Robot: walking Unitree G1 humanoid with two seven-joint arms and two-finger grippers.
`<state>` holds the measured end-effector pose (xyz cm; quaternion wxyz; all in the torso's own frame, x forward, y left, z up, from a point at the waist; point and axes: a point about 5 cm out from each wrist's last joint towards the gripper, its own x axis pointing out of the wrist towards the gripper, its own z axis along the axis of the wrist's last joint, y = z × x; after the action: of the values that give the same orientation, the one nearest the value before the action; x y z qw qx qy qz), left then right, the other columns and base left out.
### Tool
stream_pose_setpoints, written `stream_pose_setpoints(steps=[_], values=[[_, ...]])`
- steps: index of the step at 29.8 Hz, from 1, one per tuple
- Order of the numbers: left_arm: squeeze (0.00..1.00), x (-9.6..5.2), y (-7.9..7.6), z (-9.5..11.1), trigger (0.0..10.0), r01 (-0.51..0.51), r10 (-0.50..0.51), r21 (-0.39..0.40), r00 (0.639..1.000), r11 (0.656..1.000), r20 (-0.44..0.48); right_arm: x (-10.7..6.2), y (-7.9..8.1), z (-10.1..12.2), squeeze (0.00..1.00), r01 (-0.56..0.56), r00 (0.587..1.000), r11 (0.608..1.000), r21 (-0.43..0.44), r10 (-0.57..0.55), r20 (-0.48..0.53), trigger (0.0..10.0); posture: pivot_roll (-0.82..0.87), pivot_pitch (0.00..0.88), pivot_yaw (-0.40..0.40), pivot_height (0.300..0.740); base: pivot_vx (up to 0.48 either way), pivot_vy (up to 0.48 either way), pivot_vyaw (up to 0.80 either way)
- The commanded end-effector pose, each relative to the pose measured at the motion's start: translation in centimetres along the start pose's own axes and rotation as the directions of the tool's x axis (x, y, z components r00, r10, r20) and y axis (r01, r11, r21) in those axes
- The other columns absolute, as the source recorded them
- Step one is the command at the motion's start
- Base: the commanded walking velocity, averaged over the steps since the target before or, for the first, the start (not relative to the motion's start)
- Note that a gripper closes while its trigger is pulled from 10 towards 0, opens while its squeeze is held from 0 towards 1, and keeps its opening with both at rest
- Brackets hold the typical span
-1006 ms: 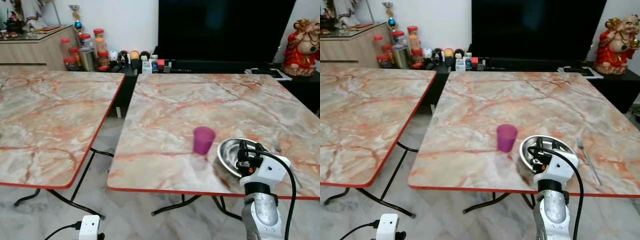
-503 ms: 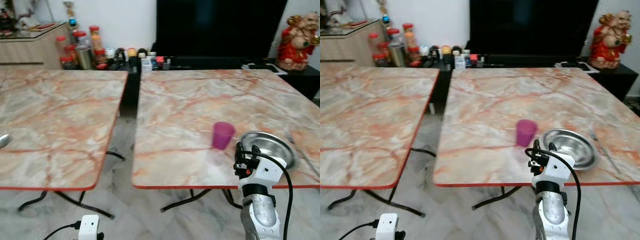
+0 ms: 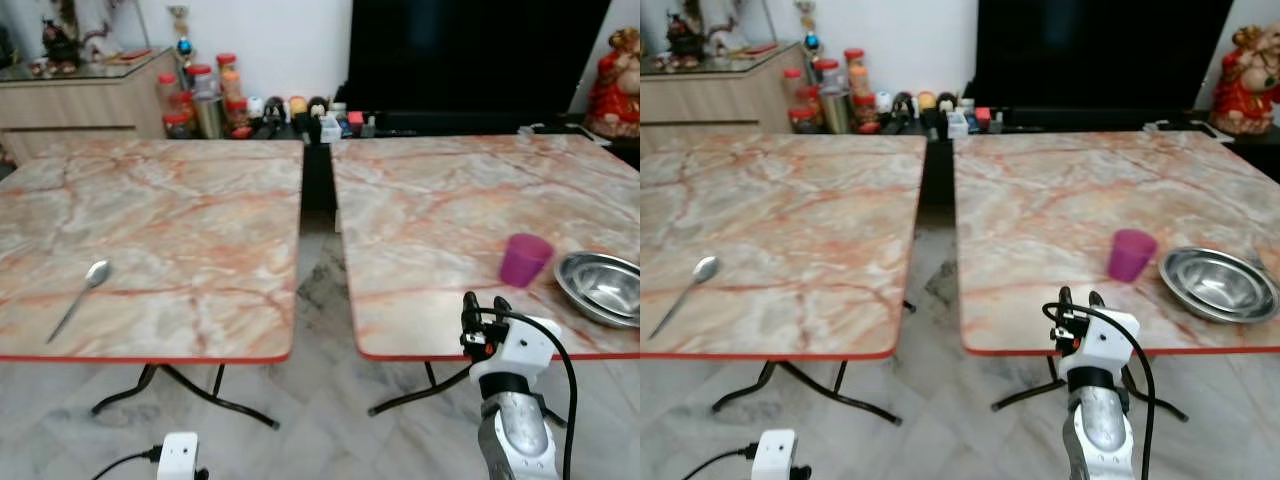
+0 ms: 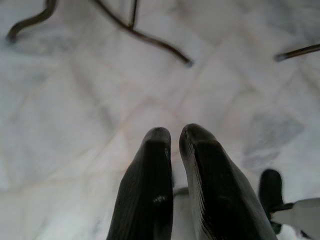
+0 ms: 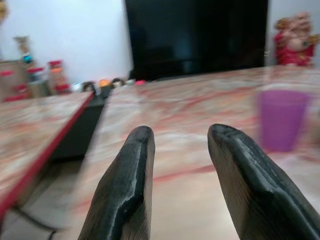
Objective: Setting the table
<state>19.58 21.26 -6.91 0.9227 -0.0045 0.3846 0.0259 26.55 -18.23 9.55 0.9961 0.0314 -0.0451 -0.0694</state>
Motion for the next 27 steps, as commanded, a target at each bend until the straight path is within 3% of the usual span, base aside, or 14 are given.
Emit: stream_pose_setpoints(steps=[1,27], values=[[0.0,-0.2,0.7,-0.4,10.0,-0.021,0.021,-0.004,1.0,1.0,-0.016,0.3,0.6,0.3,0.0,-0.024,1.0,1.0,0.001,0.024,0.012,10.0,-0.04,0.0,-0.03,0.74,0.0,0.48,0.0],[0.0,-0.3,1.0,-0.6,10.0,-0.015,0.015,0.021,1.0,1.0,-0.021,0.2,2.3,-0.4,0.0,-0.077,0.997,0.997,0.011,0.077,-0.027,10.0,-0.02,0.0,-0.029,0.74,0.0,0.475,0.0]])
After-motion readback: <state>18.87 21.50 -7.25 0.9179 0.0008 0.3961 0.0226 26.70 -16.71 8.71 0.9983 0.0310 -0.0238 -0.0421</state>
